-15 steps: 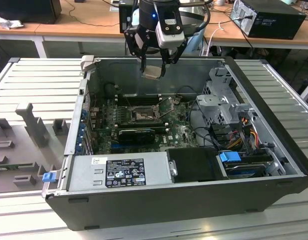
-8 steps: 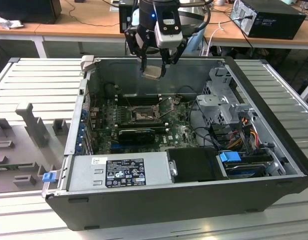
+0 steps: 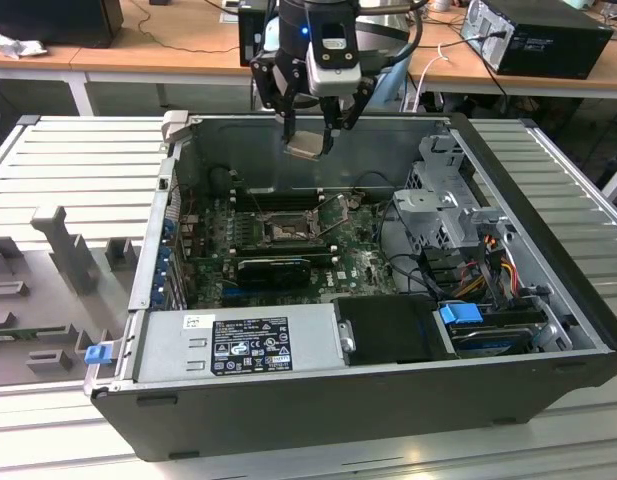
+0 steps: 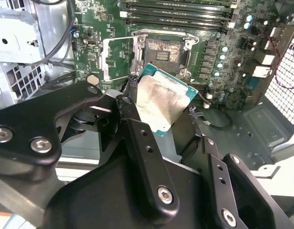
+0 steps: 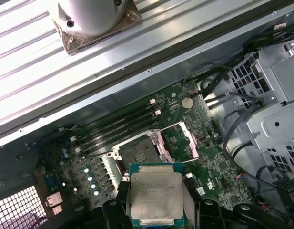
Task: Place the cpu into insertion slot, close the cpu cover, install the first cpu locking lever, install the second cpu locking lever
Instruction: 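Place the cpu into insertion slot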
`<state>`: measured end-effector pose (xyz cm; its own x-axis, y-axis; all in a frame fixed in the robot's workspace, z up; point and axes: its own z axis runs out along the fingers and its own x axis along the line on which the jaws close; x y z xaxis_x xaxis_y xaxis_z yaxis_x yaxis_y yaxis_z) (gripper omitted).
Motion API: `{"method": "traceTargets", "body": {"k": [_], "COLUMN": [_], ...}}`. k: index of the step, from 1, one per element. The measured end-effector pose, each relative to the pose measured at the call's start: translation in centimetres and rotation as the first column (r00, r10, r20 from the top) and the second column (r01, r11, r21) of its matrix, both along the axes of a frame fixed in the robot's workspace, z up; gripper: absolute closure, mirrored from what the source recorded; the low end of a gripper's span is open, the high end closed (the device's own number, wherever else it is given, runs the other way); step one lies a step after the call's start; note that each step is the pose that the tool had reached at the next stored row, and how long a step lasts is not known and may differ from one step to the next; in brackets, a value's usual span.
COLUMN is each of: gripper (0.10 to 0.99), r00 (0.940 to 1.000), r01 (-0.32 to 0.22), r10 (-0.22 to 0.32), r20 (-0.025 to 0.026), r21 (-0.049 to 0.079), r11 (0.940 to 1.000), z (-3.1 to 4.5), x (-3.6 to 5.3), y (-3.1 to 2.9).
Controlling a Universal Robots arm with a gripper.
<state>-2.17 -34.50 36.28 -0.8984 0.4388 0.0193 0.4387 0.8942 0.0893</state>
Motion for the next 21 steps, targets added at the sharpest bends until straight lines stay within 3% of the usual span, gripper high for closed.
{"method": "traceTargets", "body": {"k": [21], "gripper": [0.553], "r00": [0.9959], "r01": [0.091], "r10": [-0.091], "r20": [0.0], "r21": [0.0], "r11": [0.9959], "z": [0.0], "x": [0.0], "y": [0.0]}}
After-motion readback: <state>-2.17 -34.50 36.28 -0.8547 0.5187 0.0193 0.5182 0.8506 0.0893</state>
